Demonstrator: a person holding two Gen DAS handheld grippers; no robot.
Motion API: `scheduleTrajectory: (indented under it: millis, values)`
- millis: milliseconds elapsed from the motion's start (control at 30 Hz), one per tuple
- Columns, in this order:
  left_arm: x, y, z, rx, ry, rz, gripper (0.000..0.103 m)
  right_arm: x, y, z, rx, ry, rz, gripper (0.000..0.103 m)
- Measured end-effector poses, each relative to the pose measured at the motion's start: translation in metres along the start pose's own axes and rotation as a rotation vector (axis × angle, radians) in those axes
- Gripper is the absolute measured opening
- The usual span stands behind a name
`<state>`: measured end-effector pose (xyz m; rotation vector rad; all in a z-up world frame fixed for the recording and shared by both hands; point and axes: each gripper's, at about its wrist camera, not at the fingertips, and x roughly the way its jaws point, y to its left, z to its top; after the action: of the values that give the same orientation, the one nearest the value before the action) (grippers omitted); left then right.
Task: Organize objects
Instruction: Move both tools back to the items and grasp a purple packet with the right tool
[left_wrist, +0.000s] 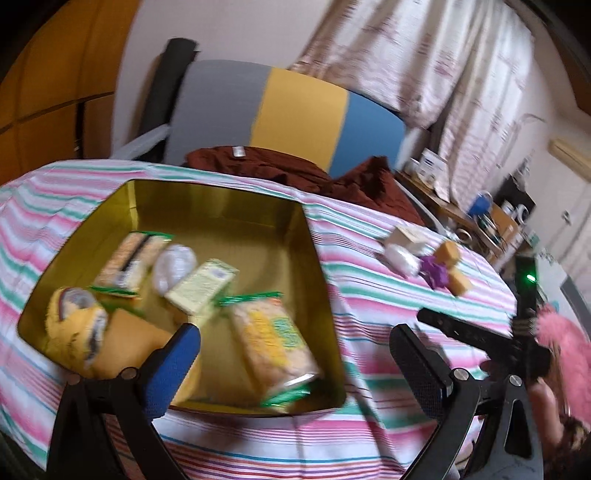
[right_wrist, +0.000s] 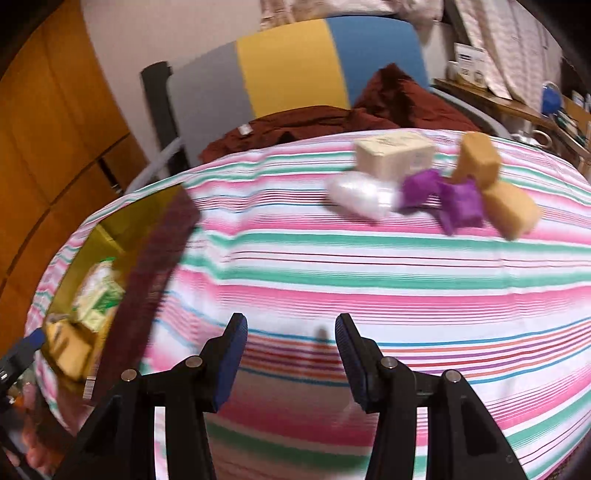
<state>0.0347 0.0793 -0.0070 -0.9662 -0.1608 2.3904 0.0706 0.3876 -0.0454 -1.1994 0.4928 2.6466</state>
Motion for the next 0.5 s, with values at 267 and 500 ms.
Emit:
scheduleTrajectory:
  millis: [267,500]
  values:
    - [0.008,-0.049,-0.005,0.112,0.049,-0.071,0.103,0.015,-0.069,0.036,-0.015,-0.052,-0.143,0.053]
    - [0.015,-0.068,-0.009,0.132,0.095,-0.090,0.103,0.038,-0.104,0.078,-0.027,-0.082,-0.198,0.058]
